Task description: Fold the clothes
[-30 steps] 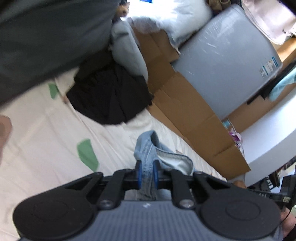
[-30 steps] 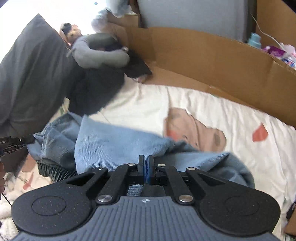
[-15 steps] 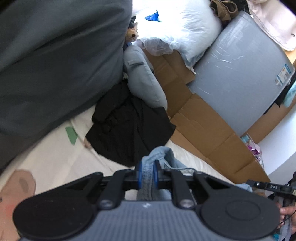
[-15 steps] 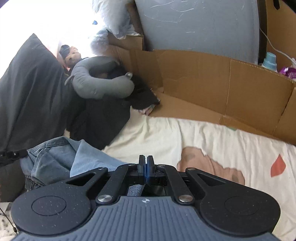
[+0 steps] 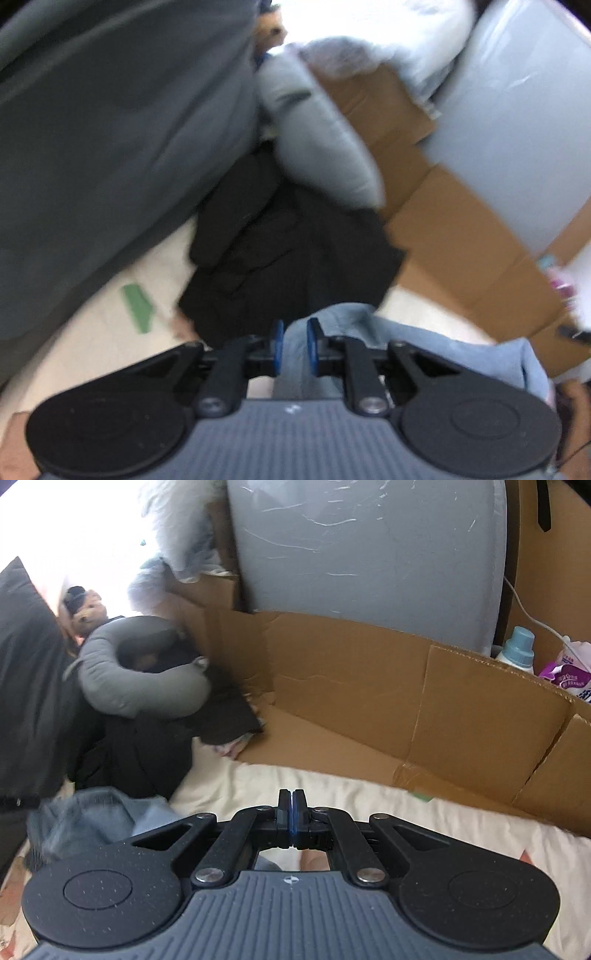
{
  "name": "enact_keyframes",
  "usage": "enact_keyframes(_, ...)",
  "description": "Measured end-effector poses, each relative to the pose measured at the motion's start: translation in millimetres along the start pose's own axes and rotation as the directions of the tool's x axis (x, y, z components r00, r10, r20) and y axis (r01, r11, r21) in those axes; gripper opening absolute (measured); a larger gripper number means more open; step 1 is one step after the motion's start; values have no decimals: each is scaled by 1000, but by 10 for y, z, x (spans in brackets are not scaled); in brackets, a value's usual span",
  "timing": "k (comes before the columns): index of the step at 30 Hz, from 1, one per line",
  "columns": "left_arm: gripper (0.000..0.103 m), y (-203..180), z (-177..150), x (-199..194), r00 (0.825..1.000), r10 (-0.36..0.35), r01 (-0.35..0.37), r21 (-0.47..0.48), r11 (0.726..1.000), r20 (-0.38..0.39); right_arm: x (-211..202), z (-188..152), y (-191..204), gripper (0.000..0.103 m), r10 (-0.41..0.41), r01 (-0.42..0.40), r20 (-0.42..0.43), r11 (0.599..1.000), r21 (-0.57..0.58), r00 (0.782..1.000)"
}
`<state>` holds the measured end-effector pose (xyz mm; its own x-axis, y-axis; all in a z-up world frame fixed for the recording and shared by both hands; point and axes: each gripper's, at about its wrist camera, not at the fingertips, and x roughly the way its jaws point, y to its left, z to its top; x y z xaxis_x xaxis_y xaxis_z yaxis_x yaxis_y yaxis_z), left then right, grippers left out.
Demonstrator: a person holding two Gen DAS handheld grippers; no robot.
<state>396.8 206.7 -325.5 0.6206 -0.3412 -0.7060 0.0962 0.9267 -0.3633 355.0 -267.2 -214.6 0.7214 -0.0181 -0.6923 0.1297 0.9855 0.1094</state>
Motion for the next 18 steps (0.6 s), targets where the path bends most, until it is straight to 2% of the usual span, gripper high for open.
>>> enact_keyframes(3, 55, 93, -154, -80, 1000, -1, 1, -25, 1000, -8, 59, 18, -4, 0, 5, -6, -23, 1000, -25, 1000)
enact_keyframes(4, 58, 107, -215, -128, 1000, 8, -8, -18, 1000, -11, 79, 24, -5, 0, 7, -8, -31, 999, -33, 1000)
enact_keyframes(7, 58, 162, -392, -278, 999, 23, -23, -9, 1000, -24, 113, 6, 7, 0, 23, -26, -55, 999, -42, 998)
enact_keyframes(13, 60, 190, -803, -555, 998, 17, -18, -10, 1000, -59, 19, -251, 128, 3, 86, -90, -109, 996, -30, 990)
enact_keyframes(18, 60, 154, -1079, -593, 994, -6, 4, -17, 1000, -111, -149, -474, 235, 4, 132, -138, -134, 990, -33, 982)
